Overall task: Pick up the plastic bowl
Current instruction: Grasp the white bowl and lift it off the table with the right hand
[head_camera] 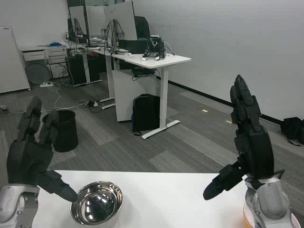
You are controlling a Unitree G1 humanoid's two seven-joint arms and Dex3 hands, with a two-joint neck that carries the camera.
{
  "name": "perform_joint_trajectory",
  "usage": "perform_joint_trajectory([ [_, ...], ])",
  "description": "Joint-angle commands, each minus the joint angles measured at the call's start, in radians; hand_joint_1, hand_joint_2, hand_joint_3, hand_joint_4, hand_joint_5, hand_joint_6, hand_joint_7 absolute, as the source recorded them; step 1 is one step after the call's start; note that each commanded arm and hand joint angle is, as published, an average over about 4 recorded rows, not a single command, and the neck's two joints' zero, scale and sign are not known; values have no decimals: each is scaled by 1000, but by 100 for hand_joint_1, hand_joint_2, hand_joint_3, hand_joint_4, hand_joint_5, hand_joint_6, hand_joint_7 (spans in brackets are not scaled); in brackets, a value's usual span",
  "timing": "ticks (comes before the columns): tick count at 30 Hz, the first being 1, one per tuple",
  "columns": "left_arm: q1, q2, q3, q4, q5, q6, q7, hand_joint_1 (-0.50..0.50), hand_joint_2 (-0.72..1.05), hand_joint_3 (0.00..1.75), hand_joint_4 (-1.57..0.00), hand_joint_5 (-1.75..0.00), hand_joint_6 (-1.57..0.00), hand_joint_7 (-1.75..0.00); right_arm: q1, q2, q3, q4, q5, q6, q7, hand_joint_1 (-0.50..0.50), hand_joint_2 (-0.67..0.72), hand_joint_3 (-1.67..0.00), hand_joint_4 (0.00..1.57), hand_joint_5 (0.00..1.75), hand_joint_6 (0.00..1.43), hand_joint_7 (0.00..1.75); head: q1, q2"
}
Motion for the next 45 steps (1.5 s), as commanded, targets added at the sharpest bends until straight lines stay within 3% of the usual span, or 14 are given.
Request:
perform_joint_trajectory([
  [1, -58, -121, -27, 81, 18, -150, 228, -39, -55, 0, -34, 0, -39, 0, -92, -52, 205, 216, 287, -199, -71, -46, 66, 0, 0, 0, 0, 0, 77, -79],
  [3, -58, -121, -27, 81, 18, -150, 228, -39, -55, 0, -34, 0, -39, 0, -92, -52, 205, 217, 288, -199, -71, -45, 66, 0, 0, 0, 0, 0, 46, -48],
  [11, -56, -121, -27, 77, 18, -150, 228, -39, -46, 0, -34, 0, -39, 0, -91, -52, 208, 215, 293, -204, -71, -46, 66, 0, 0, 0, 0, 0, 49, -47],
  [21, -49, -121, -25, 71, 18, -150, 228, -39, -55, 0, -34, 0, -39, 0, -91, -52, 211, 212, 295, -205, -71, -46, 66, 0, 0, 0, 0, 0, 51, -48],
  [29, -47, -122, -23, 71, 17, -150, 228, -39, -50, 0, -34, 0, -39, 0, -90, -53, 212, 205, 294, -202, -72, -46, 66, 0, 0, 0, 0, 0, 48, -58],
  [33, -47, -123, -22, 71, 17, -150, 228, -39, -53, 0, -34, 0, -39, 0, -84, -55, 216, 167, 289, -197, -73, -46, 60, 0, 0, 0, 0, 0, 31, -62],
  [35, -47, -123, -20, 71, 17, -150, 228, -39, -50, 0, -34, 0, -39, 0, -71, -58, 213, 93, 264, -166, -75, -46, 60, 0, 0, 0, 0, 0, -32, -76],
  [37, -47, -123, -18, 72, 17, -150, 228, -39, -53, 0, -34, 0, -39, 0, -54, -63, 199, 12, 235, -119, -76, -46, 60, 0, 0, 0, 0, 0, -143, -103],
  [40, -46, -123, -16, 75, 16, -151, 228, -39, -55, 0, -34, 0, -39, 0, -25, -68, 162, -73, 205, -65, -80, -46, 55, 0, 0, 0, 0, 0, -149, -105],
  [44, -46, -122, -19, 84, 9, -152, 228, -39, -53, 0, -34, 0, -39, 0, 22, -61, 77, -205, 171, 11, -91, -46, 53, 0, 0, 0, 0, 0, -313, -156],
  [45, -46, -121, -20, 89, 8, -152, 228, -39, -50, 0, -34, 0, -39, 0, 32, -59, 60, -234, 167, 28, -93, -46, 53, 0, 0, 0, 0, 0, -325, -164],
])
